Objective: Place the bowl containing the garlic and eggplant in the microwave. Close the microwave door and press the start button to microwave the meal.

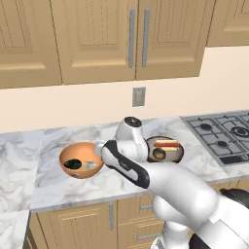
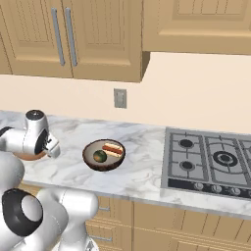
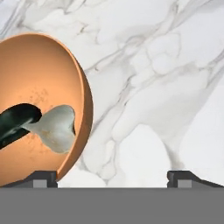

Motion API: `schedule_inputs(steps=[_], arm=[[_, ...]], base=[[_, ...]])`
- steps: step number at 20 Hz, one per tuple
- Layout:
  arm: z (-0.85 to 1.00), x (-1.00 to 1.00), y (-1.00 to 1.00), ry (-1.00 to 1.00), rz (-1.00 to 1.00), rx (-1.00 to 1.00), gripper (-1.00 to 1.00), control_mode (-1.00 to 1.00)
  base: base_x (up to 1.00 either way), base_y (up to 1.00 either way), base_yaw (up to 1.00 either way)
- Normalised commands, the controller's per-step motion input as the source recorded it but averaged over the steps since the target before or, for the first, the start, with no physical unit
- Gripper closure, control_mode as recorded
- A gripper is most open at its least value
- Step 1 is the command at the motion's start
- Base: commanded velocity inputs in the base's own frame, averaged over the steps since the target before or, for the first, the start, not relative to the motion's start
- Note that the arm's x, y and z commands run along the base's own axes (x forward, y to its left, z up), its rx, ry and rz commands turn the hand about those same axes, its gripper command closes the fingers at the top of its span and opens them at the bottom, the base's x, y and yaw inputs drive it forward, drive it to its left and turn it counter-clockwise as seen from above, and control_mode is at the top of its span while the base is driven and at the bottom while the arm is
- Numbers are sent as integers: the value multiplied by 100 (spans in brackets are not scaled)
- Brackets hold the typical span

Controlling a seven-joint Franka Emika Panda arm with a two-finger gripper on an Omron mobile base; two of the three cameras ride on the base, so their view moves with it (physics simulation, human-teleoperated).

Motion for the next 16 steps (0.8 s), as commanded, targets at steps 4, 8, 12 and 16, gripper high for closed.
schedule_inputs(steps=[4, 8, 12, 16], arm=[[-19, 22, 22, 7, 0, 0, -100, -100], [-19, 24, 28, 5, 0, 0, -100, -100], [-19, 29, 24, 2, 0, 0, -100, -100], [-24, 25, 22, 0, 0, 0, -100, -100]], base=[[0, 0, 0], [0, 0, 0], [0, 0, 0], [0, 0, 0]])
